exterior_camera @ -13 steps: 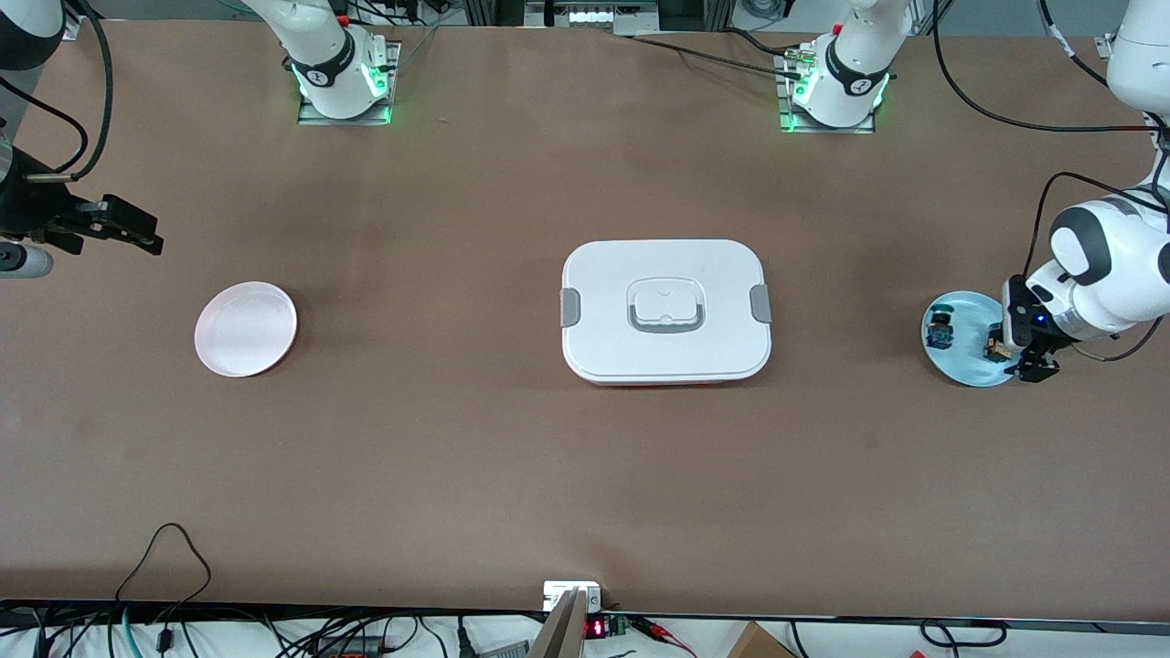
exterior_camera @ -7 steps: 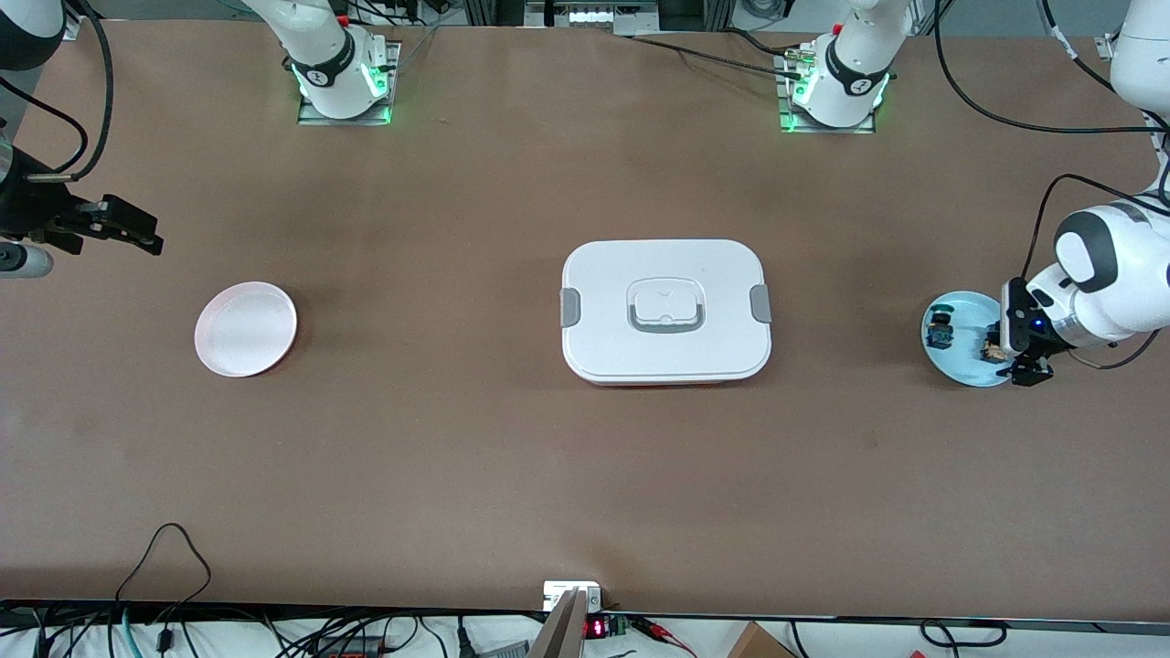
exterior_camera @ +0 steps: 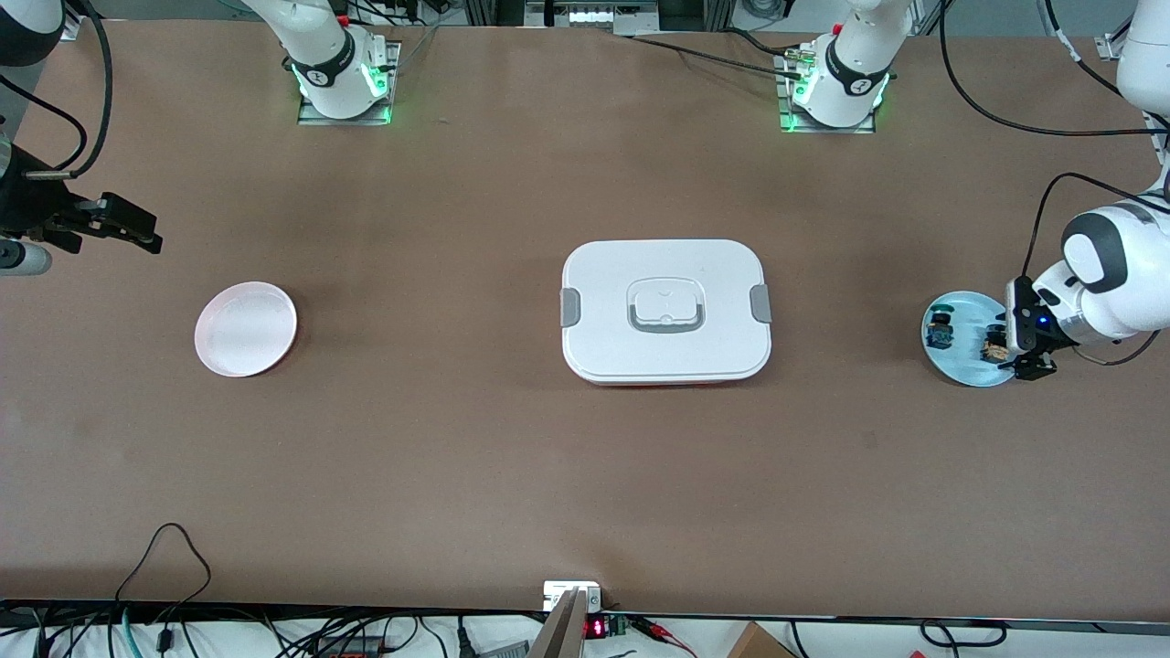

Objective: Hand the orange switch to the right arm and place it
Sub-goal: 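Close the left gripper on the orange switch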

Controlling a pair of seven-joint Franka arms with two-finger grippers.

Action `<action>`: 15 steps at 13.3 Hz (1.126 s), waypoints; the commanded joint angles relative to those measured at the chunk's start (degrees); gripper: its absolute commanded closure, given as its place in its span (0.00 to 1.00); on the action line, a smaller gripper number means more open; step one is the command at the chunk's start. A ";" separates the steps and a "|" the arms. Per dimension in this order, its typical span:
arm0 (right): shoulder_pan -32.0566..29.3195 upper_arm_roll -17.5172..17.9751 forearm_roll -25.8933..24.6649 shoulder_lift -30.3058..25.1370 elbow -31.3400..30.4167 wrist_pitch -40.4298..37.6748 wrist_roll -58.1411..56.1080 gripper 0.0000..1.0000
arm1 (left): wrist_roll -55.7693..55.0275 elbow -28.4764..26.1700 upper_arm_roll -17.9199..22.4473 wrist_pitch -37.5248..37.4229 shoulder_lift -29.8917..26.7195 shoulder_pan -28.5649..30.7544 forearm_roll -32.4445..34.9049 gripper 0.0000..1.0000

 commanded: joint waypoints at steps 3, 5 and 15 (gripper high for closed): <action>0.06 0.21 -0.64 -0.40 0.31 -0.45 -0.56 0.00 | 0.66 0.99 -0.51 0.26 1.27 0.04 -1.13 0.00; 0.06 0.21 -0.64 -0.39 0.31 -0.54 -0.56 0.00 | 0.84 0.99 -0.51 1.58 1.44 -0.14 -1.12 0.00; -0.29 0.04 -0.11 -0.39 0.31 -0.62 -0.47 0.00 | 5.68 4.50 -0.60 0.80 2.24 -0.58 -1.12 1.00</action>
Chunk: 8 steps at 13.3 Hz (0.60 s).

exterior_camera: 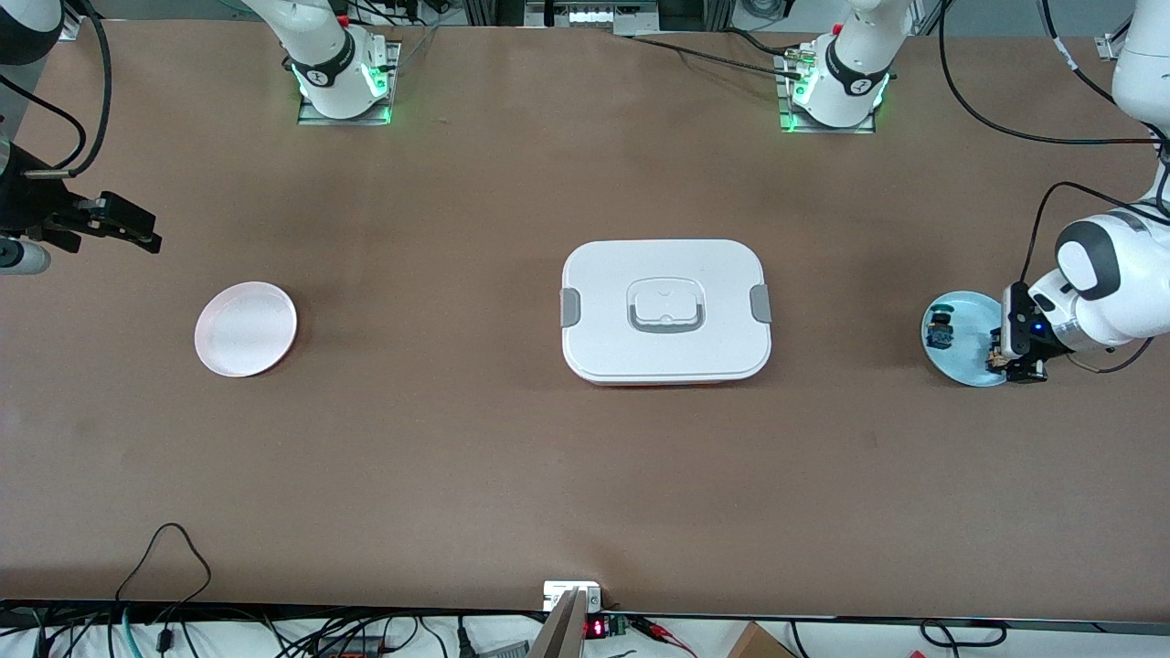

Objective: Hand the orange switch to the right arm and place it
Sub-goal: 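Close the left gripper on the orange switch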

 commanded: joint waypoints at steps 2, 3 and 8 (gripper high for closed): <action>-0.17 0.07 -0.20 -0.29 0.31 -0.53 -0.37 0.00 | 2.04 4.24 -0.88 -1.78 0.72 -0.01 -1.20 1.00; -0.08 0.16 -0.29 -0.20 0.22 -0.61 -0.37 0.00 | 2.12 5.29 -1.23 -3.96 0.45 0.16 -1.20 1.00; -0.26 0.16 -0.20 -0.20 0.22 -0.61 -0.46 0.00 | 1.77 14.08 -4.05 -24.31 0.36 0.26 -7.86 1.00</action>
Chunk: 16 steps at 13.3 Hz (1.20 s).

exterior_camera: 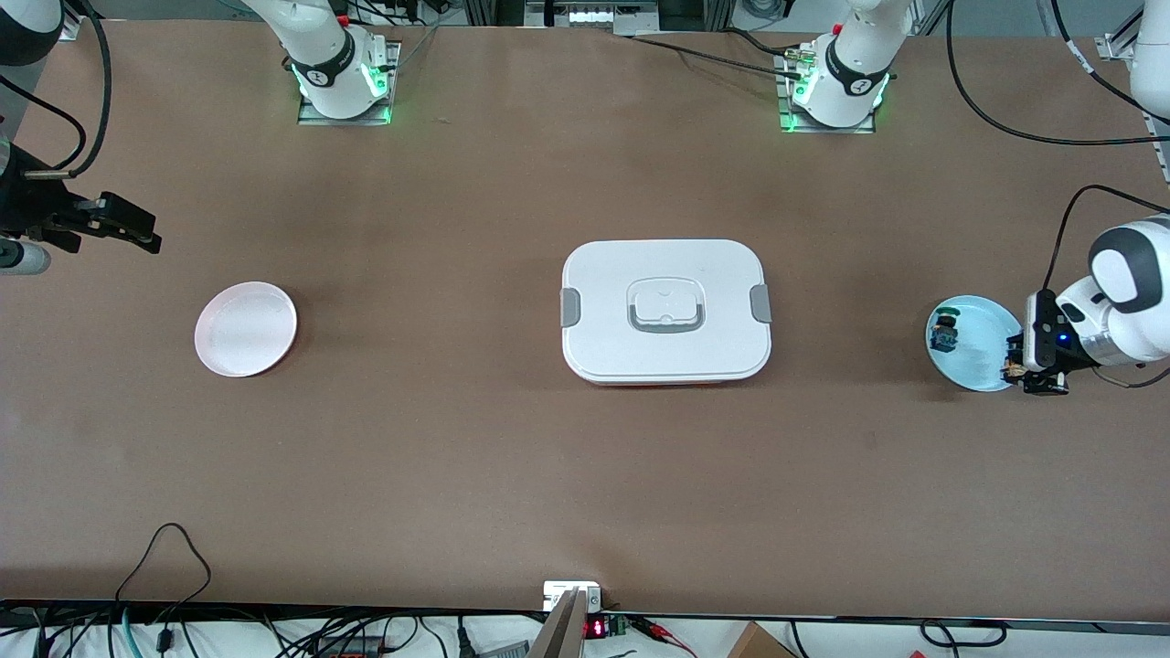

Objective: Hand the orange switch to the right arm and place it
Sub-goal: 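Lift the orange switch with the left gripper toward the box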

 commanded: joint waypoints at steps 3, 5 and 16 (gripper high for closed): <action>-0.15 0.09 -0.29 -0.08 0.22 -0.59 -0.46 0.00 | 1.76 10.37 -4.71 -28.84 0.40 -0.04 -13.77 1.00; -0.16 0.09 -0.29 0.01 0.14 -0.59 -0.37 0.00 | 1.67 11.70 -5.68 -38.01 0.40 -0.39 -23.94 1.00; -1.03 0.09 3.29 0.62 -0.04 -2.51 -0.20 0.00 | -7.81 -6.90 -18.24 -50.45 -20.86 0.31 -73.09 1.00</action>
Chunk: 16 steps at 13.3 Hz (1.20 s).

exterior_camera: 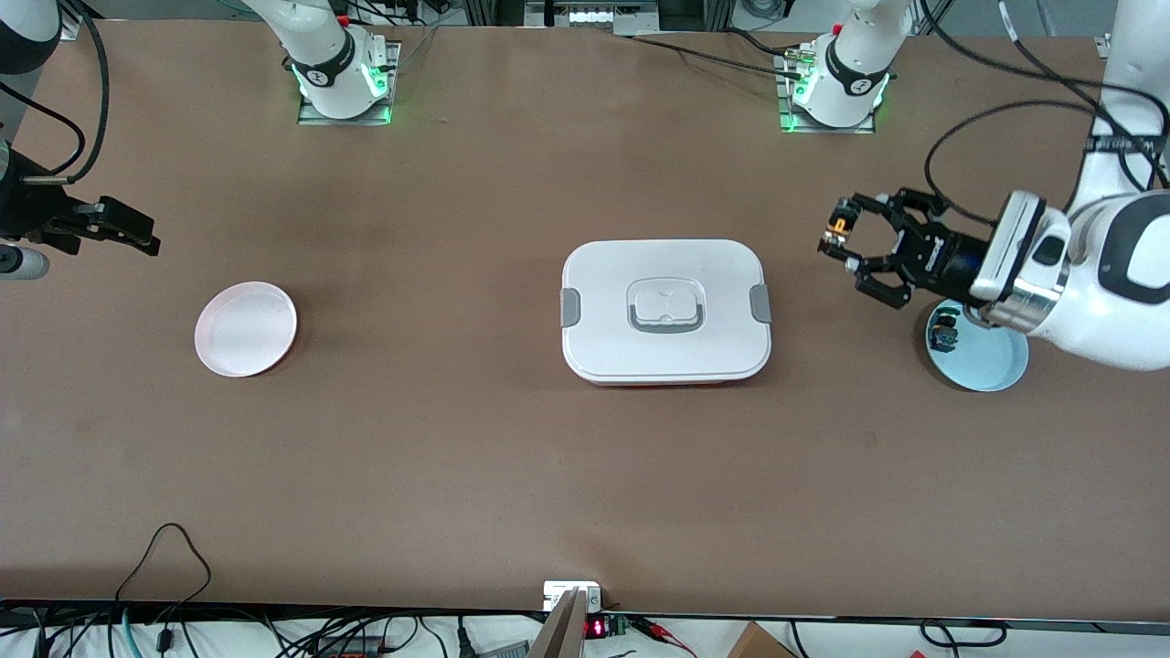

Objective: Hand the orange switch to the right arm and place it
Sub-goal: 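Lift the orange switch with the left gripper toward the box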

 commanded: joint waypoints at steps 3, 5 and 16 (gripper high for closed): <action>-0.80 0.24 9.73 -0.39 0.06 -3.04 0.16 0.00 | -0.61 -14.64 -4.44 5.00 -12.27 1.19 -13.22 1.00; -0.54 0.50 11.15 -0.30 0.06 -5.57 -0.37 0.00 | -0.61 -19.29 -6.12 8.42 -18.57 1.19 -17.61 1.00; 0.60 0.85 53.19 2.16 -4.57 -8.93 0.50 0.00 | 0.19 -25.82 -16.58 18.72 -22.04 0.93 -30.72 1.00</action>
